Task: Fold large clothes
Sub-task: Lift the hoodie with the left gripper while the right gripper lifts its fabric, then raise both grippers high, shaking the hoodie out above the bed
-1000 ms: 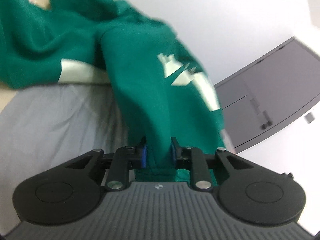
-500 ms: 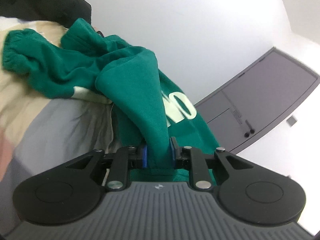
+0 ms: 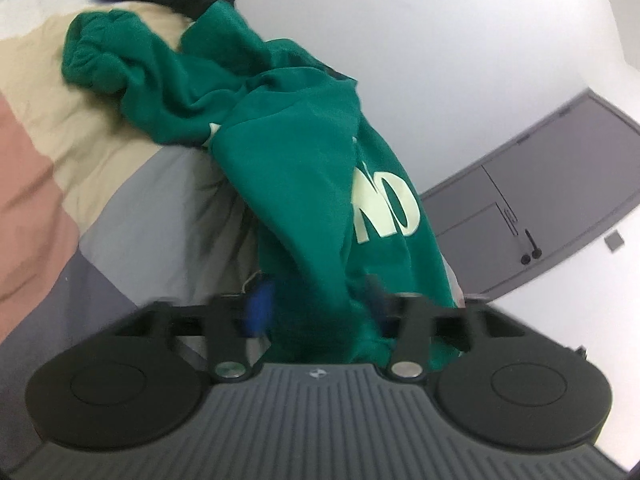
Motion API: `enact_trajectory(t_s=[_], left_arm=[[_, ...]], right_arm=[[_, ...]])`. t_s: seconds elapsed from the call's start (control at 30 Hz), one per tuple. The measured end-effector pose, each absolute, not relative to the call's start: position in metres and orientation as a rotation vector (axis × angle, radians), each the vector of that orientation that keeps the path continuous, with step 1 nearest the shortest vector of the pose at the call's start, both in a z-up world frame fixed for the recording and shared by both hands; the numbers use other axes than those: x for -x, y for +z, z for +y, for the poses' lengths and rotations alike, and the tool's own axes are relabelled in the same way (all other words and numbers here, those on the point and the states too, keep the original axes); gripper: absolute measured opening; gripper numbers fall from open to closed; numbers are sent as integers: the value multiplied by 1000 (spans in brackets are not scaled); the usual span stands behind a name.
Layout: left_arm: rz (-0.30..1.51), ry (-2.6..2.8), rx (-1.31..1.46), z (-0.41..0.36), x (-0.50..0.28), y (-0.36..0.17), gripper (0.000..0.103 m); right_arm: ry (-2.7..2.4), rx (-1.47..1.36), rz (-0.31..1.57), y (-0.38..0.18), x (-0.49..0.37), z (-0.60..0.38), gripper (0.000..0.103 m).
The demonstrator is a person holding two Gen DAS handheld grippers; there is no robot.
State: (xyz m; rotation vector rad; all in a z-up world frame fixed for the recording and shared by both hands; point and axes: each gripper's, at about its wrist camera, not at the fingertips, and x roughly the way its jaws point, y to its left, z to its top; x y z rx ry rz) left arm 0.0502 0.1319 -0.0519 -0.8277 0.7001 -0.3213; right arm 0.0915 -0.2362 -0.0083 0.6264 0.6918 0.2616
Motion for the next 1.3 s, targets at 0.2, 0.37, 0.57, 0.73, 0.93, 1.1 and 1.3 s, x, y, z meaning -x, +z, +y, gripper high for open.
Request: enact_trajectory(t_s=[0.2, 0.37, 0.57, 0.73, 0.93, 1.1, 1.3], left_arm=[[718, -325, 999, 143, -70, -73, 79], [727, -388, 1049, 134, -88, -84, 79], [743, -417, 978, 110, -116, -90, 76], [740, -447, 923, 105, -129, -88, 16], [534, -524, 857, 111, -92, -42, 8], [378, -582, 783, 116, -41, -8, 8], [267, -609, 742, 118, 11, 21, 8]], right_arm=[[246, -768, 700, -19, -89, -250, 80], [254, -797, 723, -28, -98, -247, 80], [236, -799, 785, -51, -124, -242, 79], [323, -768, 769, -49, -133, -232, 35], [491, -786, 589, -14, -107, -232, 19], [573, -732, 435, 18, -71, -239, 18], [609, -654, 318, 52, -37, -241, 17]])
